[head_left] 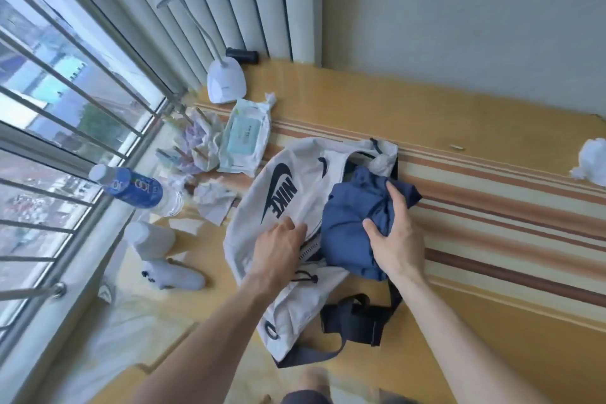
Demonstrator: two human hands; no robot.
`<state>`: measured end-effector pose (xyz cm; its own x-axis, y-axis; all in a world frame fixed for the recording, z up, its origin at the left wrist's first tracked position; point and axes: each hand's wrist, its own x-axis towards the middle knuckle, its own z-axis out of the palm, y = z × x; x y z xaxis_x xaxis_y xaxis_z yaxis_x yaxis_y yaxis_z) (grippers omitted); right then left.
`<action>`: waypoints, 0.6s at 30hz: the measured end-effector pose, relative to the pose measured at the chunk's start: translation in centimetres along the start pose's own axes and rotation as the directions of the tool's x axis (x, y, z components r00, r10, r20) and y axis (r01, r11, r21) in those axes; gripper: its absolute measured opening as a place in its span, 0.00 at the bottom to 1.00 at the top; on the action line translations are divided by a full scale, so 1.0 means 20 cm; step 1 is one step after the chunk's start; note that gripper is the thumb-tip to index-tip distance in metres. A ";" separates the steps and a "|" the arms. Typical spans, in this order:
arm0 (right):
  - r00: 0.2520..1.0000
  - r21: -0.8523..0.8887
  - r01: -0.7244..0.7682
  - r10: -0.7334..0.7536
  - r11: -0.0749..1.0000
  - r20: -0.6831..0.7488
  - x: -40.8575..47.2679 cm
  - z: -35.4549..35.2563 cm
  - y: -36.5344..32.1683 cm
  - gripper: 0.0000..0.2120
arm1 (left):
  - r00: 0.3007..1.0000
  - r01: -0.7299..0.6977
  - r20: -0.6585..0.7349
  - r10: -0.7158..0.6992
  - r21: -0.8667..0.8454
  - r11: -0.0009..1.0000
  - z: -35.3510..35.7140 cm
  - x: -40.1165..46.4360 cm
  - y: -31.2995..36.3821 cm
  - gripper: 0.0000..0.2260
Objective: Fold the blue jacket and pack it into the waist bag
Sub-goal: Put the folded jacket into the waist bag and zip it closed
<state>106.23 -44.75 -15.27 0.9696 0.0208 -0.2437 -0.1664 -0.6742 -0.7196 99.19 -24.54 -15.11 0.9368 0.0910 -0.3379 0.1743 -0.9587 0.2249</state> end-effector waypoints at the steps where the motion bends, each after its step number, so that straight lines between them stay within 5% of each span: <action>1: 1.000 -0.010 -0.016 0.016 1.000 -0.004 0.00 -0.01 0.00 0.35 | 0.999 -0.007 -0.033 0.005 -0.047 0.999 0.00 -0.01 -0.03 0.07; 9: 0.979 0.243 -0.193 0.170 0.951 0.112 -0.03 0.04 -0.20 0.36 | 0.938 0.005 -0.332 -0.097 -0.267 0.964 -0.22 -0.14 -0.06 0.27; 13: 0.960 0.335 -0.222 0.144 0.916 0.241 0.06 0.31 -0.42 0.35 | 0.944 -0.090 -0.328 -0.018 -0.311 0.946 -0.32 -0.19 -0.02 0.31; 15: 0.926 0.245 -0.222 0.125 0.944 0.355 0.08 0.44 -0.48 0.32 | 0.954 -0.103 -0.299 0.007 -0.307 0.946 -0.32 -0.19 -0.03 0.34; 18: 0.899 -0.101 0.028 0.019 0.995 0.437 0.03 0.48 -0.43 0.33 | 0.971 -0.124 -0.230 0.068 -0.239 0.963 -0.26 -0.19 -0.09 0.36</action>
<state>106.59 -31.83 -15.44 0.7902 0.3288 -0.5173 -0.1204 -0.7442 -0.6570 96.96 -21.66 -9.44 0.9911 0.0854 -0.1025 0.1244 -0.8699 0.4773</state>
